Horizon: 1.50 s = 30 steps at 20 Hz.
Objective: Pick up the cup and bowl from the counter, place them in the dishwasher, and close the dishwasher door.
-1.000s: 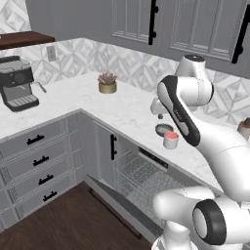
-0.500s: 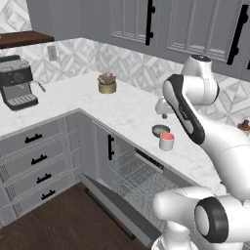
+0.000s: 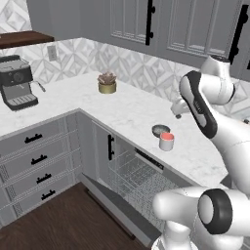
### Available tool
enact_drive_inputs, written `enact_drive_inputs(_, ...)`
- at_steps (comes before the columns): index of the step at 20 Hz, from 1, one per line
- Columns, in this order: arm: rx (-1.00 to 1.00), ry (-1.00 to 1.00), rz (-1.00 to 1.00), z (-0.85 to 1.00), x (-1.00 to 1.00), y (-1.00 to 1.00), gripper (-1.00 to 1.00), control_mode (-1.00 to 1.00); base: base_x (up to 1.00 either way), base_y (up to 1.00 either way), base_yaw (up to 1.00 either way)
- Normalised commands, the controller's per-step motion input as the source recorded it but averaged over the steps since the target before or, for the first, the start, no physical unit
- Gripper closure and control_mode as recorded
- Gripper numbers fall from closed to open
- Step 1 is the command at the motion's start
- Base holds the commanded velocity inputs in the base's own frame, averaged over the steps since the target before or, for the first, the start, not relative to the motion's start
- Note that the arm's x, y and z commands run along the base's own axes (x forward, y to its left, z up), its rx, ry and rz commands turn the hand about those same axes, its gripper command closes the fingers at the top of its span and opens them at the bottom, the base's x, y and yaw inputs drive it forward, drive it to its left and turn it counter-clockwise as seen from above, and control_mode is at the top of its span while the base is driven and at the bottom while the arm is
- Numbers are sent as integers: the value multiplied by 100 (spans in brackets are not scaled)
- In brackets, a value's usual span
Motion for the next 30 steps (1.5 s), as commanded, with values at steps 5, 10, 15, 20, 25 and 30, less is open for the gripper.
enact_drive_inputs(5, -7, 0, 10, -29, 30, -11, -100, -100, 0, 0, 0)
enact_drive_inputs(10, -16, 0, 3, -61, 38, 22, -100, -100, 0, 0, 0)
enact_drive_inputs(15, -16, 0, 0, -62, 34, 38, -100, -100, 0, 0, 0)
enact_drive_inputs(20, -7, 0, 0, -55, 40, 6, -100, -100, 0, 0, 0)
enact_drive_inputs(25, -3, 0, 0, -48, 43, 0, -100, -100, 0, 0, 0)
enact_drive_inputs(30, -2, 0, 0, -36, 44, 0, -100, -100, 0, 0, 0)
